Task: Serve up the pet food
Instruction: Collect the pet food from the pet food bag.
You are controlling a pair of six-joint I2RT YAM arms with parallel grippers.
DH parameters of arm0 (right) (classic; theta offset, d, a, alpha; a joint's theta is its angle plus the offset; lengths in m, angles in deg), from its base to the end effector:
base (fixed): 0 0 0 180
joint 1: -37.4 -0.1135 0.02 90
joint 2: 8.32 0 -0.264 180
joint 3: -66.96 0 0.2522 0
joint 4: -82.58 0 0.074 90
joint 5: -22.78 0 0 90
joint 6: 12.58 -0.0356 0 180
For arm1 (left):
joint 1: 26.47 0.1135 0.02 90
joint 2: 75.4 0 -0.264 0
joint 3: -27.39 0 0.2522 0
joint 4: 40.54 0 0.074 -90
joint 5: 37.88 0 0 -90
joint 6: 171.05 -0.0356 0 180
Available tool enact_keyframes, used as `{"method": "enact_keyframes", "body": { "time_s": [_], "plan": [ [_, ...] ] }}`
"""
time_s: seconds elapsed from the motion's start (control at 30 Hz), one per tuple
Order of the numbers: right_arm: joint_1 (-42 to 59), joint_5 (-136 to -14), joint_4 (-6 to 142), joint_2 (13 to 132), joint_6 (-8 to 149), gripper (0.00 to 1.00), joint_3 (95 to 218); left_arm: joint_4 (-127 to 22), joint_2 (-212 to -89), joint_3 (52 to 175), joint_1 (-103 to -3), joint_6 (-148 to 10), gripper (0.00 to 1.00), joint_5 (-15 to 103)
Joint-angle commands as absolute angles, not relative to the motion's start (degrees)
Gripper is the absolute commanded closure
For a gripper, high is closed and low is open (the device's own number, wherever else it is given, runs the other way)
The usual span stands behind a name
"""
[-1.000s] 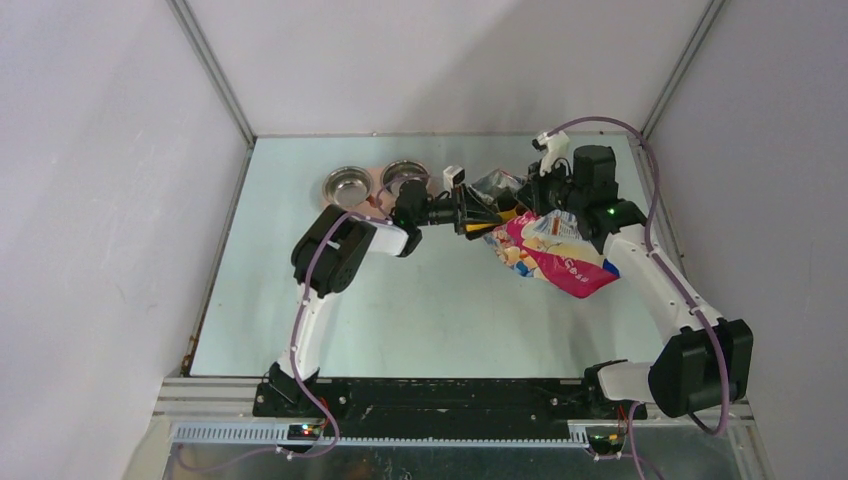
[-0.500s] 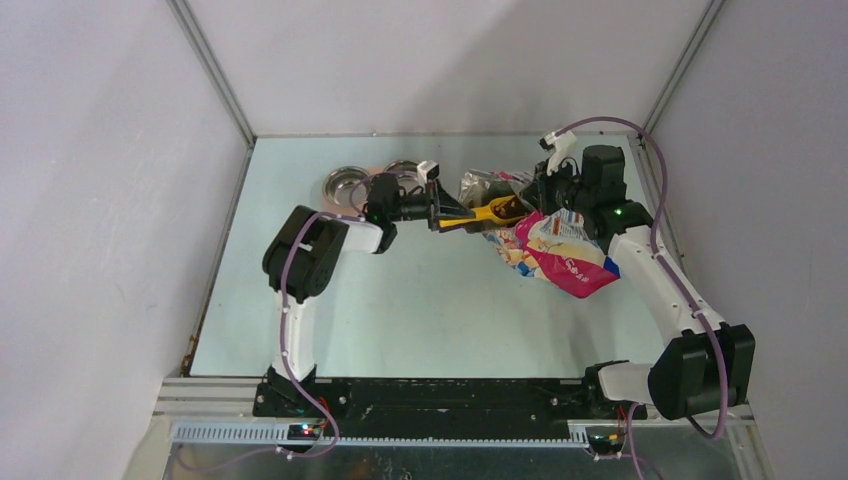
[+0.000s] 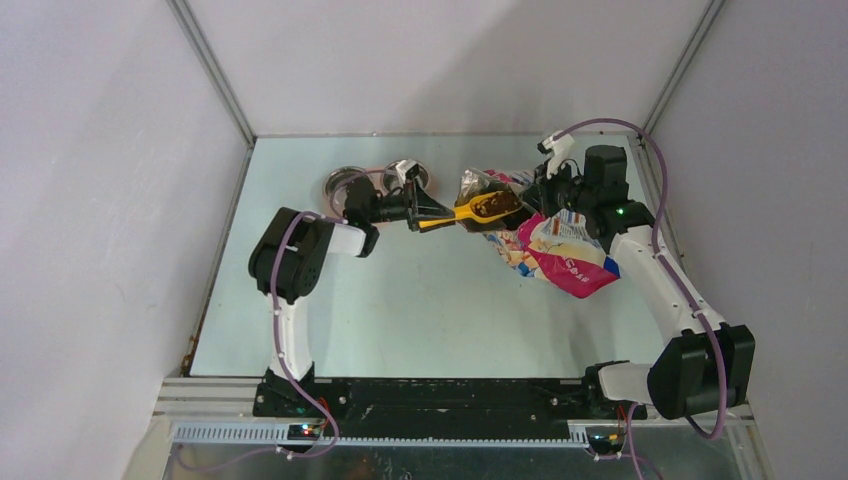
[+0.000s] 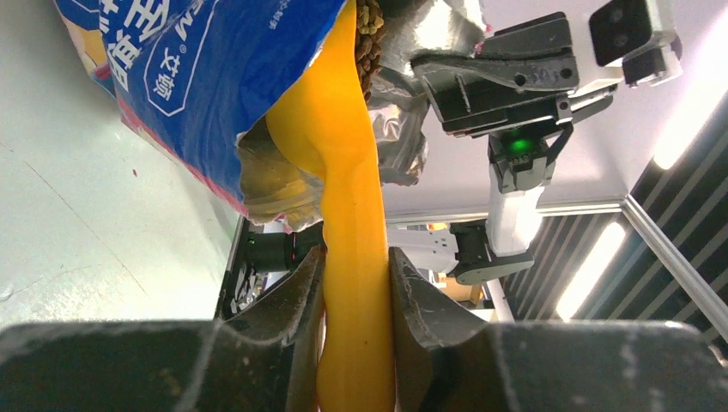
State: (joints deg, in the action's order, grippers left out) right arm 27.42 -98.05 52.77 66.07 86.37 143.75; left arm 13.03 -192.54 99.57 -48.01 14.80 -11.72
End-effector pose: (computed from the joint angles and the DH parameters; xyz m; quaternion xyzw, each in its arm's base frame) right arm 0.2862 0.0689 0.3302 -0.2717 0.7898 0.2316 0.4987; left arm 0.3674 -0.1794 0.1837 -0.0148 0.6832 -0.7290 0.0398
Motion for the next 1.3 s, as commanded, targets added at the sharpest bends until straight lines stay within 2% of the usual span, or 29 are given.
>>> {"method": "enact_keyframes", "body": {
  "time_s": [0.0, 0.3, 0.57, 0.9, 1.27],
  "plan": [
    [27.79, -99.04, 51.38, 66.41, 89.19, 1.00, 143.51, 23.32, -188.43, 99.07, -46.68, 18.05, 1.00, -13.69],
    [25.89, -91.63, 55.23, 66.82, 83.94, 1.00, 143.56, 25.82, -188.99, 97.20, -46.17, 19.05, 1.00, -12.51],
    [18.71, -84.65, 55.90, 69.95, 86.21, 1.00, 143.61, 21.22, -188.70, 98.02, -47.56, 16.06, 1.00, -11.71],
    [14.69, -85.16, 55.96, 71.90, 86.52, 1.00, 143.56, 13.02, -187.29, 100.03, -48.37, 10.93, 1.00, -11.20],
    [11.96, -86.49, 55.64, 73.99, 86.49, 1.00, 143.59, 11.48, -187.28, 102.68, -49.63, 10.82, 1.00, -10.36]
  ]
}}
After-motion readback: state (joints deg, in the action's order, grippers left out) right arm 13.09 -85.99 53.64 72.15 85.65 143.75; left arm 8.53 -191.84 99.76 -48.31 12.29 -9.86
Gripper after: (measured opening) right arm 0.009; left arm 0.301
